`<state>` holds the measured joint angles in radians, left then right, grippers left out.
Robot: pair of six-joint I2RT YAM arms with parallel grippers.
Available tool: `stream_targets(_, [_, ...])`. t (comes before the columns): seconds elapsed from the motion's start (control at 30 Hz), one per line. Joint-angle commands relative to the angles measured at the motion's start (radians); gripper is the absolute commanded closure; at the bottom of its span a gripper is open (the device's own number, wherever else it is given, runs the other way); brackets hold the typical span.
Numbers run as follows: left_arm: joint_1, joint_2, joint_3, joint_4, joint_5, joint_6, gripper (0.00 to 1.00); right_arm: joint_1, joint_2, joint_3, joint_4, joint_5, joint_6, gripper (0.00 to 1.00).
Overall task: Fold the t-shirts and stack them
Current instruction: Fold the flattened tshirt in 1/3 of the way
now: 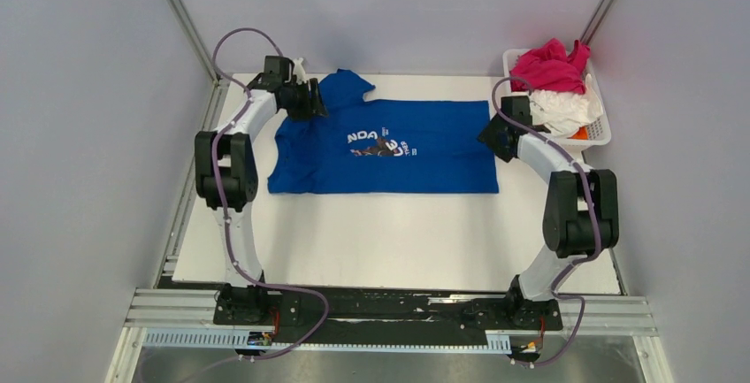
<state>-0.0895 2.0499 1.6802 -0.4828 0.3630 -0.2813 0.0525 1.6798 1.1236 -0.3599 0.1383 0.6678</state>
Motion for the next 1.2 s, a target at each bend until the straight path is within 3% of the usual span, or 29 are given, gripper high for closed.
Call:
stream_targets(0.0, [0.014, 0.118, 0.245, -0.151, -0.004, 0.027, 0.07, -0.016, 0.061, 0.134, -0.004, 0.004, -0.033, 0.27])
stream_targets(0.07, [0.014, 0.126, 0.293, -0.171, -0.002, 0.018, 0.01, -0.016, 0.057, 0.138, -0.017, -0.022, -0.039, 0.05])
stream_targets(0.1, [0.014, 0.105, 0.288, -0.169, -0.011, 0.015, 0.01, -0.015, 0.048, 0.131, -0.021, -0.038, -0.047, 0.01])
stream_targets(0.23, [0.010, -0.031, 0.137, -0.129, -0.054, -0.047, 0.00, 0.000, -0.026, 0.060, -0.030, -0.106, -0.059, 0.00])
stream_targets(0.33, [-0.011, -0.195, -0.110, -0.051, -0.076, -0.105, 0.00, 0.046, -0.059, -0.001, -0.013, -0.176, -0.095, 0.00])
stream_targets(0.53, [-0.044, -0.344, -0.496, 0.217, -0.029, -0.256, 0.00, 0.102, 0.028, -0.022, 0.036, -0.259, -0.136, 0.00])
stream_targets(0.7, [-0.044, -0.283, -0.551, 0.189, -0.082, -0.285, 0.00, 0.117, 0.091, -0.039, 0.045, -0.226, -0.104, 0.00])
stream_targets(0.9, [-0.044, -0.264, -0.625, 0.172, -0.107, -0.306, 0.00, 0.116, 0.040, -0.162, 0.013, -0.210, -0.049, 0.00])
stream_targets(1.17, [-0.060, -0.454, -0.847, 0.109, -0.146, -0.338, 0.00, 0.130, -0.124, -0.367, -0.115, -0.283, 0.011, 0.00])
